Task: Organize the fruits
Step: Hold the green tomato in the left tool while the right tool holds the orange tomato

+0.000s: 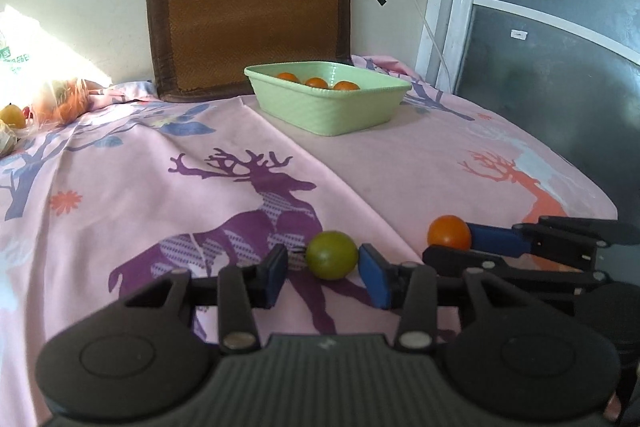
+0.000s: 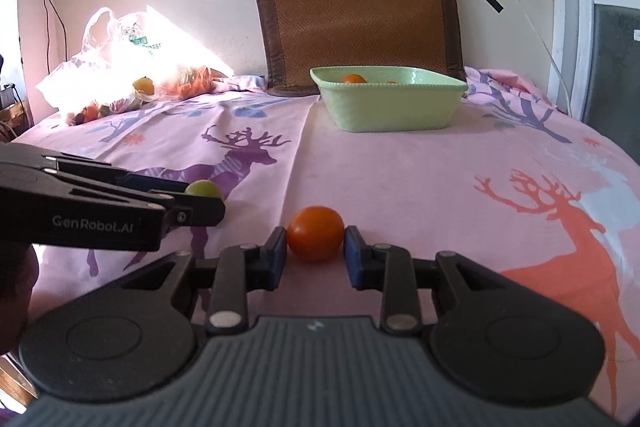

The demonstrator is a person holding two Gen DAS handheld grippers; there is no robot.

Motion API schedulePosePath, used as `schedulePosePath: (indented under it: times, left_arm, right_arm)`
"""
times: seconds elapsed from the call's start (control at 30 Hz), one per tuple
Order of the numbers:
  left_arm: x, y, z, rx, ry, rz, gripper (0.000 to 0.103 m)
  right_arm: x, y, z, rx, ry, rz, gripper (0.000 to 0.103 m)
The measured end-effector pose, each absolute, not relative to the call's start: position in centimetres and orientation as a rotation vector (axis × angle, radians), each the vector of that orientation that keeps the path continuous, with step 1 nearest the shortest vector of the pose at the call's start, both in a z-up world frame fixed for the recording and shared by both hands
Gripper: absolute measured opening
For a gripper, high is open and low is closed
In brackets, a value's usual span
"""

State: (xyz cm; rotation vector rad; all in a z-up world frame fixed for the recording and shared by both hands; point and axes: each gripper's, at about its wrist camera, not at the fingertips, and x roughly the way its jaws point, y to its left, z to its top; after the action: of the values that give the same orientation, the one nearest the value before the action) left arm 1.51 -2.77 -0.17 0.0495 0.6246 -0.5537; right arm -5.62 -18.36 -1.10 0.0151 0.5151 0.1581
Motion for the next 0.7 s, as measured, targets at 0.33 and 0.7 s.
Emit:
schedulePosePath:
  times: [0.33,0.7]
  left_arm:
    - [1.5,-4.0,0.0,0.086,0.621,-0.542,0.043]
    - [1.4,-4.0,-0.2,0.089,0.62,-0.539,0.038]
  right_arm:
    - [-5.7,-18.6,-1.2,0.026,0.505,0.139,0.04]
    - [-5.8,-18.4,-1.2,0.018,0.496,0.132,0.038]
